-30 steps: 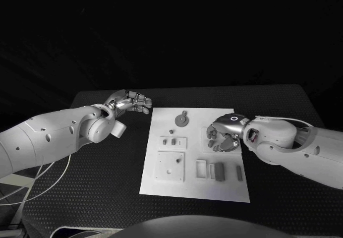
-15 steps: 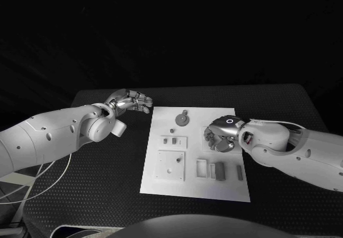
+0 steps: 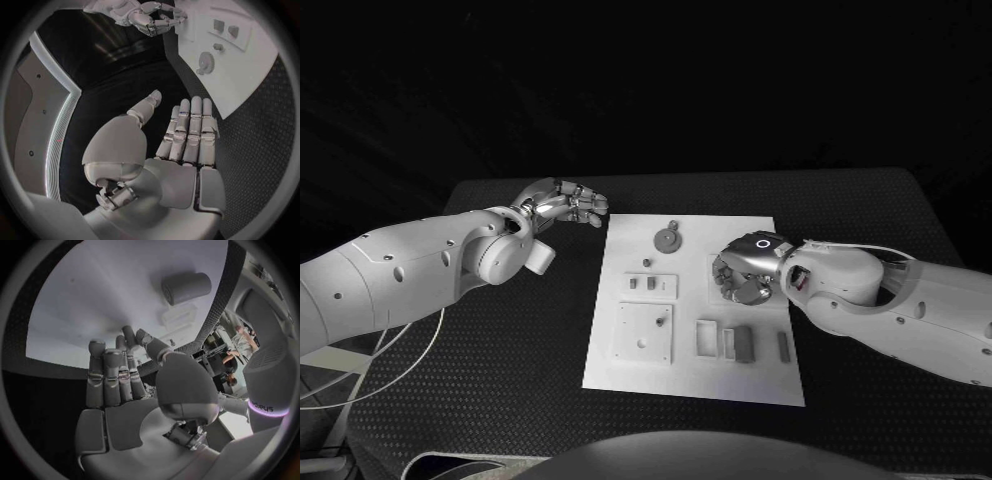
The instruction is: Assemble the parts on the task board
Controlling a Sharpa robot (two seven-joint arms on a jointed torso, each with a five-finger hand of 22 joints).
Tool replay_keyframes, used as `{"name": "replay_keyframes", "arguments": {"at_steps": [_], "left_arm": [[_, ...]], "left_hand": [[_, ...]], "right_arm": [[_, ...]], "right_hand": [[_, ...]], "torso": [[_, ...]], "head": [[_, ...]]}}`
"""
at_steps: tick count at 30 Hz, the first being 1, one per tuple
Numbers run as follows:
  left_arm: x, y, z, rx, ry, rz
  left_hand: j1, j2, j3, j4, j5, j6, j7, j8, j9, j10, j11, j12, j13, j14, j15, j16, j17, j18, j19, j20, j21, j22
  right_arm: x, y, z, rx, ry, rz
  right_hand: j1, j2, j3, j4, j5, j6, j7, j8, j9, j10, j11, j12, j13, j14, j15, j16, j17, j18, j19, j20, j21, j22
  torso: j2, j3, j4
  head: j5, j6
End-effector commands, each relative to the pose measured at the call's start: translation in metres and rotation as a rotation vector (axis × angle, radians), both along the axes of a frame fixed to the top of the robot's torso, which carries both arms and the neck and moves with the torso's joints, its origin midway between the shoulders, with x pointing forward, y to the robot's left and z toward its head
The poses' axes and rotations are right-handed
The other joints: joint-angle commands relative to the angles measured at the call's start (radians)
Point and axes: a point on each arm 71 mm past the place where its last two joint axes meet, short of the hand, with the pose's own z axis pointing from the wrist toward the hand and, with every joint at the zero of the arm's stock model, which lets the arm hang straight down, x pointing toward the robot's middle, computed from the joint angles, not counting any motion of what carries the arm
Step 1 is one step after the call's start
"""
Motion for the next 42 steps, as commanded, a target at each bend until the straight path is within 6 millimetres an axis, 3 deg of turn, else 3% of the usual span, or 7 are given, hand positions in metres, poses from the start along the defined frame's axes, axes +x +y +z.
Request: {"name": "replay_keyframes", "arguments": {"at_steps": [1,4,5,7,10,32,42], "left_arm": [[0.0,-0.002,0.002,-0.014,-0.005,-0.012],[0.0,-0.003,0.002,-0.015,-0.005,-0.013],[0.0,-0.002,0.002,-0.015,-0.005,-0.013],[0.0,-0.002,0.002,-0.015,-0.005,-0.012],[0.0,-0.002,0.002,-0.014,-0.005,-0.011],[0.0,-0.002,0.002,-0.014,-0.005,-0.011],[0.0,-0.003,0.002,-0.015,-0.005,-0.014]], "left_hand": [[0.009,0.003,-0.007,0.001,-0.002,0.0,0.005,0.005,-0.001,-0.004,0.004,0.002,-0.001,0.008,-0.001,-0.006,0.002,0.011,0.003,0.003,0.004,-0.001],[0.009,0.003,-0.007,0.001,-0.002,0.0,0.005,0.005,-0.001,-0.004,0.004,0.002,-0.001,0.008,-0.001,-0.006,0.002,0.011,0.003,0.003,0.004,-0.001],[0.009,0.003,-0.007,0.001,-0.002,0.0,0.005,0.005,-0.001,-0.004,0.004,0.002,-0.001,0.008,-0.001,-0.006,0.002,0.011,0.003,0.003,0.004,-0.001],[0.009,0.003,-0.007,0.001,-0.002,0.0,0.005,0.005,-0.002,-0.004,0.004,0.001,-0.001,0.008,-0.001,-0.006,0.002,0.011,0.003,0.003,0.004,-0.001],[0.009,0.003,-0.007,0.001,-0.002,0.0,0.005,0.005,-0.002,-0.004,0.004,0.001,-0.001,0.008,-0.001,-0.006,0.003,0.011,0.003,0.003,0.004,-0.002],[0.009,0.003,-0.007,0.001,-0.002,-0.001,0.005,0.005,-0.002,-0.004,0.004,0.001,-0.002,0.008,-0.001,-0.008,0.004,0.011,0.002,0.003,0.004,-0.003],[0.01,0.004,-0.007,0.001,-0.002,-0.001,0.005,0.006,-0.002,-0.005,0.004,0.001,-0.002,0.008,-0.001,-0.009,0.006,0.011,0.002,0.003,0.004,-0.003]], "right_arm": [[0.0,0.001,0.001,0.0,-0.035,0.005],[0.001,0.001,0.002,-0.004,-0.06,0.004],[0.001,0.001,0.002,-0.005,-0.062,0.003],[0.001,0.0,0.003,-0.003,-0.068,0.004],[0.0,0.001,0.003,0.0,-0.076,0.007],[-0.011,0.015,0.028,0.082,-0.138,0.057],[-0.022,0.04,0.043,0.19,-0.15,0.126]], "right_hand": [[0.006,0.021,0.003,-0.007,-0.001,0.013,-0.001,0.005,-0.002,0.011,-0.003,0.006,0.002,0.003,-0.009,0.002,-0.001,0.053,0.004,-0.005,0.004,0.018],[0.025,0.049,0.009,-0.009,-0.001,0.03,-0.007,0.013,0.0,0.026,-0.009,0.013,0.006,0.009,-0.016,0.005,-0.001,0.053,0.007,-0.009,0.007,0.019],[0.051,0.045,0.038,-0.004,0.004,0.036,-0.008,0.015,-0.001,0.032,-0.012,0.015,0.008,0.011,-0.019,0.005,-0.002,0.053,0.008,-0.01,0.006,0.017],[0.066,0.002,0.167,0.038,0.003,0.05,-0.011,0.015,-0.005,0.045,-0.015,0.02,0.014,0.019,-0.025,0.003,-0.005,0.053,0.023,-0.004,0.005,0.013],[0.058,0.005,0.193,0.038,0.001,0.059,-0.015,0.02,-0.003,0.056,-0.02,0.027,0.022,0.023,-0.027,0.005,-0.004,0.053,0.029,-0.008,0.009,0.016],[0.054,0.006,0.228,0.037,0.0,0.078,-0.025,0.032,0.009,0.076,-0.031,0.039,0.042,0.035,-0.037,0.015,0.0,0.053,0.045,-0.018,0.02,0.019],[0.055,0.004,0.231,0.037,0.0,0.08,-0.026,0.033,0.011,0.078,-0.033,0.04,0.044,0.035,-0.038,0.016,0.001,0.053,0.046,-0.019,0.021,0.019]], "torso": [[0.0,0.0005,-0.0004],[0.0,0.0003,-0.0002],[0.0,0.0003,-0.0002],[0.0,0.0003,-0.0002],[0.0,0.0006,0.0],[-0.001,-0.001,-0.0014],[0.0,-0.0005,-0.0013]], "head": [[0.0,-0.001],[-0.001,-0.002],[-0.001,-0.002],[-0.001,-0.002],[-0.001,-0.002],[0.005,-0.003],[0.011,-0.001]]}}
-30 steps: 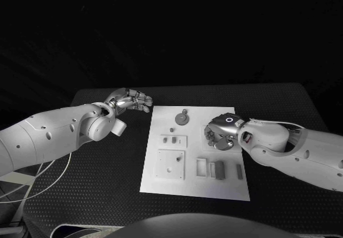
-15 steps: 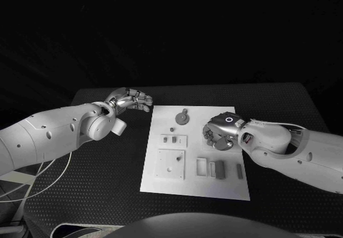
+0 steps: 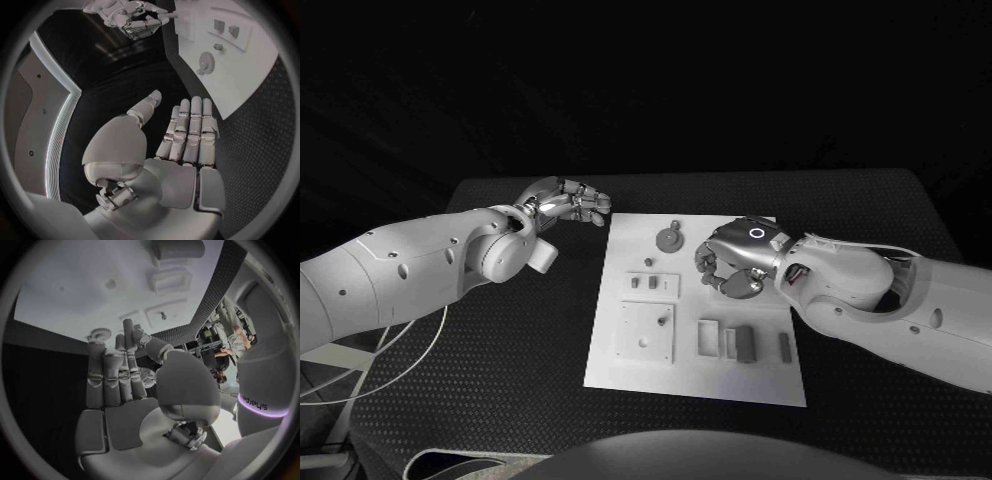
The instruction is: Assemble the parts on the task board
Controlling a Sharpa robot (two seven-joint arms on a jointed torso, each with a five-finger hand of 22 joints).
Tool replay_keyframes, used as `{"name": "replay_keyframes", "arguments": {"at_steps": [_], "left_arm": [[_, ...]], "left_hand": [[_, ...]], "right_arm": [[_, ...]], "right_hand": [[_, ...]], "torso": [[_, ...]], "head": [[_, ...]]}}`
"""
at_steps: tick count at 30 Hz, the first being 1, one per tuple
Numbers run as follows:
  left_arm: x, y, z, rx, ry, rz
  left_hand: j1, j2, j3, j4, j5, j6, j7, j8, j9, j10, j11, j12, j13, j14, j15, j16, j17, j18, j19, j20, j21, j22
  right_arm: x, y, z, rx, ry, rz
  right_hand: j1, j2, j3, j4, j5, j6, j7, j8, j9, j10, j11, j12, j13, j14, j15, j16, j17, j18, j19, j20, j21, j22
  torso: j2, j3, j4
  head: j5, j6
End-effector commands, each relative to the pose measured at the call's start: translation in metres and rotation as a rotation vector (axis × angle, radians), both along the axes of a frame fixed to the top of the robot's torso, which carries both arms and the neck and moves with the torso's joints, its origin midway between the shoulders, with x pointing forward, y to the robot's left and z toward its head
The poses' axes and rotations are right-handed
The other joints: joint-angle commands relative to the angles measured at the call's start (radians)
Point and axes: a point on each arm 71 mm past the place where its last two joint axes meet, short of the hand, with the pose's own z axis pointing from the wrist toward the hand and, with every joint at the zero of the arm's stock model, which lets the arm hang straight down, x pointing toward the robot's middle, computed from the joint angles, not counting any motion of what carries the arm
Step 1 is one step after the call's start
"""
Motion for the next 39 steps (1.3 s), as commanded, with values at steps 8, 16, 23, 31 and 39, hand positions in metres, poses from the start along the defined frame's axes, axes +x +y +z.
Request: {"name": "replay_keyframes", "arguments": {"at_steps": [8,16,23,31,39], "left_arm": [[0.0,-0.003,0.002,-0.014,-0.006,-0.012],[0.0,-0.006,0.002,-0.018,-0.005,-0.019],[0.001,-0.008,0.001,-0.021,-0.003,-0.021],[0.001,-0.011,0.002,-0.023,-0.005,-0.027],[0.001,-0.011,0.002,-0.023,-0.004,-0.027]], "left_hand": [[0.01,0.004,-0.007,0.001,-0.002,-0.001,0.005,0.006,-0.002,-0.005,0.004,0.002,-0.002,0.008,-0.001,-0.006,0.002,0.011,0.002,0.003,0.004,-0.002],[0.01,0.004,-0.008,0.001,-0.002,-0.001,0.005,0.006,-0.002,-0.005,0.004,0.002,-0.002,0.008,0.0,-0.007,0.003,0.011,0.002,0.003,0.004,-0.002],[0.01,0.004,-0.008,0.001,-0.002,-0.001,0.005,0.006,-0.002,-0.004,0.004,0.002,-0.002,0.008,0.0,-0.007,0.003,0.011,0.002,0.003,0.004,-0.003],[0.01,0.004,-0.008,0.001,-0.002,-0.001,0.005,0.006,-0.002,-0.004,0.004,0.002,-0.003,0.008,0.0,-0.008,0.004,0.011,0.002,0.003,0.004,-0.003],[0.01,0.004,-0.008,0.001,-0.002,-0.001,0.005,0.006,-0.002,-0.004,0.004,0.002,-0.003,0.008,0.0,-0.009,0.005,0.011,0.002,0.003,0.004,-0.004]], "right_arm": [[-0.011,0.039,-0.002,0.11,0.013,0.102],[-0.027,0.074,-0.022,0.134,0.069,0.174],[-0.039,0.09,-0.046,0.138,0.116,0.197],[-0.041,0.094,-0.059,0.111,0.131,0.199],[-0.045,0.098,-0.07,0.1,0.158,0.202]], "right_hand": [[0.002,0.007,0.07,0.004,0.004,0.007,-0.002,0.007,0.001,0.023,-0.017,0.028,0.043,-0.002,-0.009,0.007,0.002,0.063,0.015,-0.01,0.004,0.018],[0.003,0.009,0.072,0.003,0.004,0.006,-0.002,0.007,0.002,0.022,-0.017,0.027,0.044,-0.003,-0.009,0.007,0.002,0.063,0.015,-0.01,0.004,0.018],[0.004,0.01,0.074,0.001,0.004,0.005,-0.002,0.007,0.003,0.022,-0.018,0.027,0.045,-0.004,-0.01,0.007,0.002,0.063,0.015,-0.011,0.004,0.018],[0.004,0.011,0.074,-0.001,0.003,0.005,-0.002,0.006,0.003,0.021,-0.018,0.027,0.045,-0.004,-0.01,0.007,0.003,0.063,0.016,-0.011,0.004,0.018],[0.004,0.012,0.075,-0.002,0.003,0.004,-0.002,0.006,0.004,0.021,-0.018,0.026,0.046,-0.004,-0.01,0.008,0.003,0.063,0.016,-0.011,0.005,0.018]], "torso": [[0.0,0.0003,-0.0001],[0.001,0.0009,0.0026],[0.001,-0.0002,0.0043],[0.001,-0.0011,0.0015],[0.0,0.0011,0.0031]], "head": [[0.011,0.001],[0.019,-0.003],[0.033,-0.009],[0.047,-0.018],[0.053,-0.026]]}}
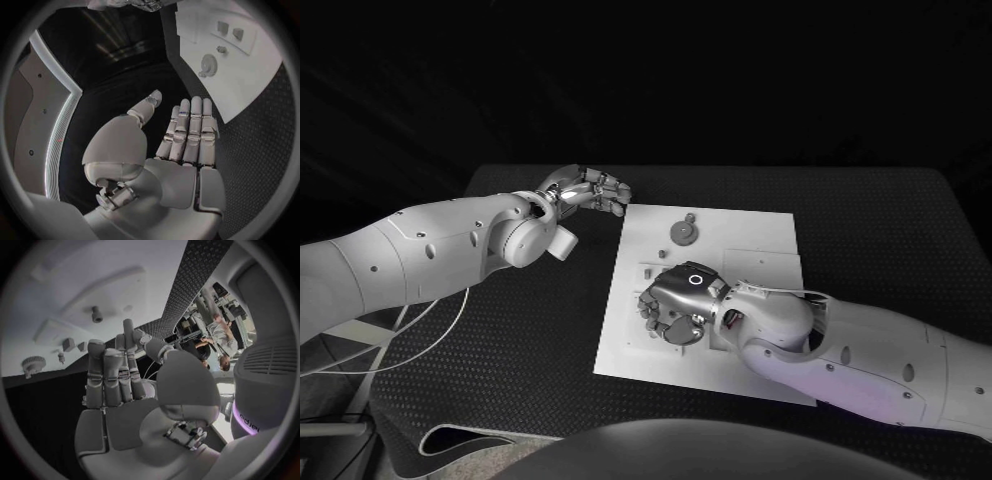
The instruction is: Assemble the parts on the task board
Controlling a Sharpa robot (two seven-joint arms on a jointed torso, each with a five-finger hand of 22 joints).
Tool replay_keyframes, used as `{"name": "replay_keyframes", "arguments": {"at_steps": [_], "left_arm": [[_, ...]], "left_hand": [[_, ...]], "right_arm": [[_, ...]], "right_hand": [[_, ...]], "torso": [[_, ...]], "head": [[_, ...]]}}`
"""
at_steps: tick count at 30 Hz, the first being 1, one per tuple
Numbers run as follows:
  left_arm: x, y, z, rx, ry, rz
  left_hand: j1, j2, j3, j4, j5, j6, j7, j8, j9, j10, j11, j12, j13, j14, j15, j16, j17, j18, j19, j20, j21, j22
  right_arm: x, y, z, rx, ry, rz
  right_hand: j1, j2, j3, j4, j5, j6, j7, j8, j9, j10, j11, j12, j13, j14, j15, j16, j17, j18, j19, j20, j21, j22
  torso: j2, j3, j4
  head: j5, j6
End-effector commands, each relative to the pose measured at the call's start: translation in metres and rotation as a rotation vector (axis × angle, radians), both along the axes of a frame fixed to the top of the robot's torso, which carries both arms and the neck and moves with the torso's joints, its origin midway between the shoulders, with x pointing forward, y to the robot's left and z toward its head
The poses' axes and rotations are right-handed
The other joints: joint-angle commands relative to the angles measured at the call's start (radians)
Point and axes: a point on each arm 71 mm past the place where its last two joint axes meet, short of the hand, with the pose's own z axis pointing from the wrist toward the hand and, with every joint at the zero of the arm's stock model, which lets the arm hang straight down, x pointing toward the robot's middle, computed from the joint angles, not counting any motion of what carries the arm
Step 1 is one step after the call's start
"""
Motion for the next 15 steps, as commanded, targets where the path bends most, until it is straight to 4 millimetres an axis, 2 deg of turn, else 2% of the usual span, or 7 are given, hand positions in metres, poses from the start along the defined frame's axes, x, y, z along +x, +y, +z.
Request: {"name": "replay_keyframes", "arguments": {"at_steps": [1,15], "left_arm": [[0.0002,-0.0019,0.0017,-0.016,-0.003,-0.012],[0.0003,-0.0023,0.0018,-0.017,-0.003,-0.013]], "left_hand": [[0.006,0.0,-0.008,0.001,-0.002,-0.001,0.005,0.006,-0.001,-0.004,0.004,0.002,-0.001,0.008,0.0,-0.005,0.002,0.011,0.002,0.003,0.004,-0.001],[0.007,0.0,-0.008,0.001,-0.002,-0.001,0.005,0.006,-0.002,-0.005,0.004,0.002,-0.002,0.008,0.0,-0.006,0.003,0.011,0.002,0.003,0.004,-0.002]], "right_arm": [[-0.0018,0.0016,-0.0029,-0.015,0.0,0.018],[-0.0011,-0.0004,-0.0109,-0.046,0.015,0.014]], "right_hand": [[0.004,0.013,0.075,-0.002,0.003,0.007,-0.003,0.003,0.001,0.025,-0.015,0.026,0.046,-0.001,-0.011,0.004,0.002,0.063,0.014,-0.013,0.005,0.019],[0.003,0.014,0.075,-0.005,0.003,0.006,-0.003,0.003,0.002,0.025,-0.015,0.026,0.047,-0.002,-0.012,0.005,0.002,0.063,0.014,-0.013,0.005,0.019]], "torso": [[-0.001,0.0012,-0.0003],[-0.001,0.0011,-0.0021]], "head": [[0.002,-0.003],[0.006,-0.007]]}}
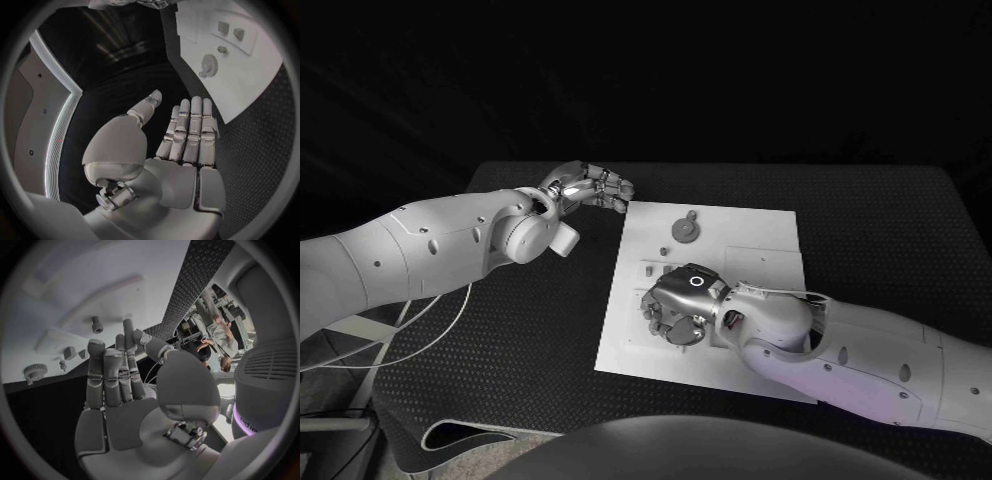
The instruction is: Assemble the parts on the task board
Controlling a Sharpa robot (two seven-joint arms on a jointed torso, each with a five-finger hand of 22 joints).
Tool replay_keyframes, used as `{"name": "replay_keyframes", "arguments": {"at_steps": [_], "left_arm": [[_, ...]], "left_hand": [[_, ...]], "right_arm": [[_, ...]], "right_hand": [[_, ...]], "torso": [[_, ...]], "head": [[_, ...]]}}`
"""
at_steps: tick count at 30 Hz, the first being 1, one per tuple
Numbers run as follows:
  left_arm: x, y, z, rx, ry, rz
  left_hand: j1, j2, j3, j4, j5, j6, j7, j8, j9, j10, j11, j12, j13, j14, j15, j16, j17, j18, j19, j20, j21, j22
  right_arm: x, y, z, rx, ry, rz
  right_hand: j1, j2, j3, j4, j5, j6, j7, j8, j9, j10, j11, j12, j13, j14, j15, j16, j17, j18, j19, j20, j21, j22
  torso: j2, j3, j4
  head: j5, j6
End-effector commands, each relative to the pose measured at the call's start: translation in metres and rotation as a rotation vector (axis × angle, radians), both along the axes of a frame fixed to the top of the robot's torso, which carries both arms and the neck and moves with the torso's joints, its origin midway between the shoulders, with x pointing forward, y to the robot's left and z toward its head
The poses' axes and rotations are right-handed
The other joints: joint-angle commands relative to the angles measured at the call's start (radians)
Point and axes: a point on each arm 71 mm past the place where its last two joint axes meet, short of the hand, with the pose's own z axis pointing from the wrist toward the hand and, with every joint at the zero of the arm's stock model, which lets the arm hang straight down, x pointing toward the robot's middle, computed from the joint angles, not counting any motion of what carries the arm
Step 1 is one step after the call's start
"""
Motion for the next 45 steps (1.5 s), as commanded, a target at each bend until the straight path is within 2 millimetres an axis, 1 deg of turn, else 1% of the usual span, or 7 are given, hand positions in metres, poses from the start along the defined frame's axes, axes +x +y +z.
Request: {"name": "replay_keyframes", "arguments": {"at_steps": [1,18,32,36,45], "left_arm": [[0.0,-0.002,0.002,-0.015,-0.003,-0.012],[0.0,-0.001,0.002,-0.014,-0.002,-0.011],[0.0,-0.001,0.002,-0.014,-0.003,-0.01],[0.0,-0.001,0.002,-0.015,-0.003,-0.012],[0.0,-0.002,0.002,-0.015,-0.003,-0.013]], "left_hand": [[0.007,0.0,-0.005,-0.002,-0.002,-0.001,0.005,0.006,-0.001,-0.005,0.004,0.002,-0.002,0.008,0.0,-0.006,0.002,0.011,0.002,0.003,0.004,-0.002],[0.007,0.0,-0.006,-0.002,-0.002,-0.002,0.006,0.006,-0.001,-0.005,0.004,0.002,-0.002,0.009,0.0,-0.008,0.003,0.011,0.002,0.003,0.004,-0.003],[0.007,0.0,-0.006,-0.002,-0.002,-0.002,0.006,0.006,-0.002,-0.005,0.004,0.002,-0.002,0.009,0.0,-0.009,0.005,0.011,0.002,0.003,0.004,-0.003],[0.007,0.0,-0.006,-0.002,-0.002,-0.002,0.006,0.006,-0.002,-0.005,0.004,0.002,-0.003,0.009,0.0,-0.009,0.005,0.011,0.002,0.003,0.004,-0.004],[0.008,0.0,-0.006,-0.002,-0.002,-0.002,0.006,0.006,-0.002,-0.005,0.004,0.002,-0.003,0.009,0.0,-0.01,0.006,0.011,0.002,0.003,0.004,-0.004]], "right_arm": [[-0.001,0.0,-0.002,-0.024,0.003,0.016],[0.0,-0.004,-0.007,-0.063,-0.002,0.008],[-0.005,0.001,-0.014,-0.106,-0.014,0.028],[-0.007,0.003,-0.014,-0.108,-0.011,0.034],[-0.009,0.011,-0.017,-0.115,-0.003,0.047]], "right_hand": [[0.003,0.014,0.075,-0.005,0.004,0.006,0.001,0.007,0.001,0.021,-0.018,0.026,0.047,-0.005,-0.008,0.005,0.001,0.063,0.014,-0.013,0.005,0.019],[0.002,0.016,0.076,-0.009,0.003,0.006,0.001,0.007,0.002,0.021,-0.018,0.026,0.048,-0.006,-0.008,0.005,0.002,0.063,0.014,-0.013,0.006,0.019],[0.0,0.015,0.076,-0.012,0.003,0.006,0.001,0.008,0.004,0.021,-0.018,0.026,0.049,-0.006,-0.008,0.006,0.002,0.063,0.013,-0.013,0.006,0.019],[-0.001,0.015,0.076,-0.012,0.003,0.006,0.001,0.008,0.004,0.021,-0.018,0.026,0.049,-0.006,-0.008,0.006,0.002,0.063,0.013,-0.013,0.006,0.019],[-0.003,0.015,0.075,-0.013,0.003,0.006,0.001,0.008,0.004,0.021,-0.018,0.026,0.05,-0.007,-0.008,0.006,0.002,0.063,0.012,-0.012,0.007,0.019]], "torso": [[0.0,0.0001,-0.0001],[0.0,-0.0004,0.0002],[0.0,-0.0004,-0.0002],[0.0,-0.0008,-0.0001],[0.0,-0.0004,0.0002]], "head": [[0.0,0.0],[0.001,0.0],[0.0,0.0],[-0.001,0.0],[-0.002,0.0]]}}
